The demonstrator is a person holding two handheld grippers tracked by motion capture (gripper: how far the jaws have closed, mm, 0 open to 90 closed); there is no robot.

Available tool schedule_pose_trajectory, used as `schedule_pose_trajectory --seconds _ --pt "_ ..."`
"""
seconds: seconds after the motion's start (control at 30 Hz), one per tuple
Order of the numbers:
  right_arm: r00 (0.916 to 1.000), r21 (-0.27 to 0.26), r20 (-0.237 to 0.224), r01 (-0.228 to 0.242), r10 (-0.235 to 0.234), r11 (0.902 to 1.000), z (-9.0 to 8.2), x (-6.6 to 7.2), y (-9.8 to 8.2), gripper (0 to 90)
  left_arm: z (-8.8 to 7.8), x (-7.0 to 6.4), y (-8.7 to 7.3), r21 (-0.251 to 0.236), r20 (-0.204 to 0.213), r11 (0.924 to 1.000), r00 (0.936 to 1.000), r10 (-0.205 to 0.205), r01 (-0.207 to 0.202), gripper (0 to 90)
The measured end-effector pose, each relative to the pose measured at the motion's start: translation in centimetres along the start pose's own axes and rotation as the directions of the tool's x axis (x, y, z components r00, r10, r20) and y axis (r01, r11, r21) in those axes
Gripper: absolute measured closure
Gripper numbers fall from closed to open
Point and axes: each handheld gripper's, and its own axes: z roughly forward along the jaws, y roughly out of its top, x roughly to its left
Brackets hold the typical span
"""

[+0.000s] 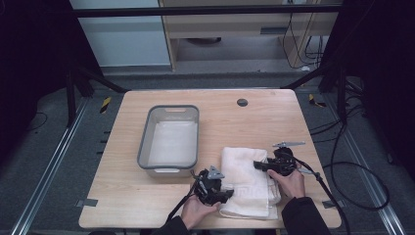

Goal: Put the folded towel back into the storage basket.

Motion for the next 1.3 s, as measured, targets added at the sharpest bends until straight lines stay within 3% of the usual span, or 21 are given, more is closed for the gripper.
schedule_pose_trajectory --seconds 0.17,0.53,0.9,1.3 --pt "0.9995 0.003 -0.024 -0.019 0.019 0.9998 0.0 0.1 0.0 57.8 0.0 0.0 0.1 0.004 0.026 0.9999 0.9996 -0.013 0.013 63.8" --pt "0.9996 -0.004 -0.024 -0.017 0.017 0.9998 -0.3 0.5 0.2 64.2 -0.1 -0.3 0.2 -0.006 0.021 0.9999 0.9997 -0.011 0.011 74.6" --pt "0.9997 -0.052 -0.018 0.018 -0.019 0.9985 -2.1 1.4 0.6 65.0 -0.9 -0.5 0.0 -0.046 0.032 0.999 0.9995 0.003 -0.001 76.1" --pt "0.9981 -0.12 -0.026 0.052 -0.056 0.9914 -4.1 2.6 1.2 65.0 -2.8 -0.6 0.4 -0.111 0.041 0.9938 0.9991 0.014 -0.009 76.3"
